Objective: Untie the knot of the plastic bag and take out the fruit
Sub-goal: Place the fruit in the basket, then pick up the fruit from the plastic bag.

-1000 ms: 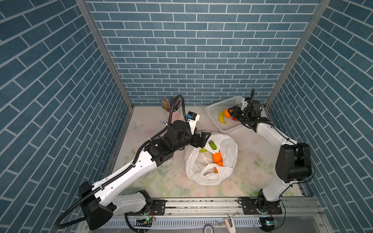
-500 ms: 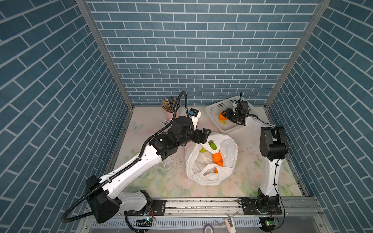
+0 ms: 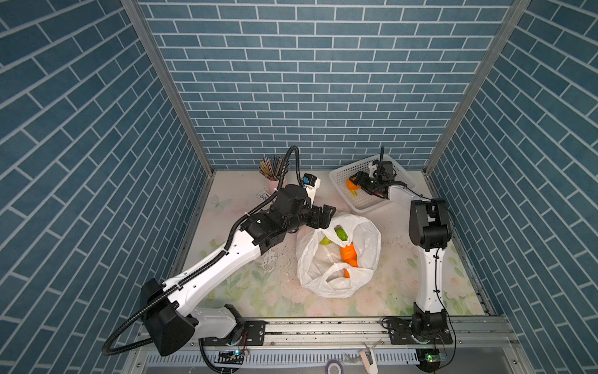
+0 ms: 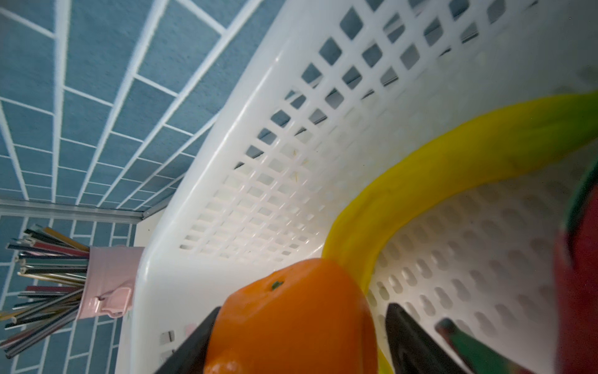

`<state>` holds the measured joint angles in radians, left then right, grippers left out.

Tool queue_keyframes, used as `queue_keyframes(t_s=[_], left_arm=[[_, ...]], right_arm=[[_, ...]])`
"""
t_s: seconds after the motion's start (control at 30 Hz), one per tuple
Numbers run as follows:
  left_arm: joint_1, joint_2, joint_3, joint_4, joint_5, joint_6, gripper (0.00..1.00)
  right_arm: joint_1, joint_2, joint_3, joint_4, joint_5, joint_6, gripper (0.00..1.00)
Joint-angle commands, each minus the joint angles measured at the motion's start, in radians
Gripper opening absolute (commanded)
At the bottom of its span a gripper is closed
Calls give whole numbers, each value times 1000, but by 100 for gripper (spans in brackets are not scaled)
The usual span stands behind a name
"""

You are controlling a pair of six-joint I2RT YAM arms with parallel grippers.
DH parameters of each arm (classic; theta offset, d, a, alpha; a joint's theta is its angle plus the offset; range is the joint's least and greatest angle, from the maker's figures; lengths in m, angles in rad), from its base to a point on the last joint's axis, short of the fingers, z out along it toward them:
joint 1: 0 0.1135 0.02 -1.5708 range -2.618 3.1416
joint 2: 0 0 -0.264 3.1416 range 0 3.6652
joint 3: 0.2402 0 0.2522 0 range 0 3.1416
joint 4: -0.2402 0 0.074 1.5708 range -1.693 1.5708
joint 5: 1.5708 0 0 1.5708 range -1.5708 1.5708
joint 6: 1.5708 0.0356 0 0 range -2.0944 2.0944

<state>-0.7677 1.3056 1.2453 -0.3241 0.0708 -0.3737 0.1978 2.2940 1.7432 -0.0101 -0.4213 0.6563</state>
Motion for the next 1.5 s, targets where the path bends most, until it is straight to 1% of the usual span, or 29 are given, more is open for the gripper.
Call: queue_keyframes(t_s=[0.0,0.23,0.43,0.7,0.8,0.87,1.0,1.13,1.23,1.37,1.47], left_arm=[[6,5,27,-1,-7,-5,88],[8,-15,8,7,7,-16,88],[8,-54,-37,4,12,-29,88],[8,-73,-102,-6,38,-42,88],[11,-76,-135,-1,43,-46,88],[12,-74,-160,4,46,-51,88],[15,-67,-194,18,63,-59,88],[17,-52,-212,26,76,-62,88],[18,-30,-217,26,77,-60,88],[20,-7,-239,60,82,-48,88],[25,15,-250,84,80,-46,88]], right_arm=[[-1,-50,-7,-47,24,-27,82],[0,-198,-80,-70,76,-57,84],[3,-376,-180,-78,97,-86,84],[43,-709,-375,-119,112,-163,84],[80,-853,-471,-140,113,-198,84],[113,-947,-525,-187,124,-221,84],[188,-1089,-608,-305,134,-230,82],[320,-1203,-685,-398,167,-213,78],[416,-1252,-732,-456,197,-162,73],[530,-1286,-810,-469,212,-113,68],[574,-1281,-866,-470,205,-95,66]])
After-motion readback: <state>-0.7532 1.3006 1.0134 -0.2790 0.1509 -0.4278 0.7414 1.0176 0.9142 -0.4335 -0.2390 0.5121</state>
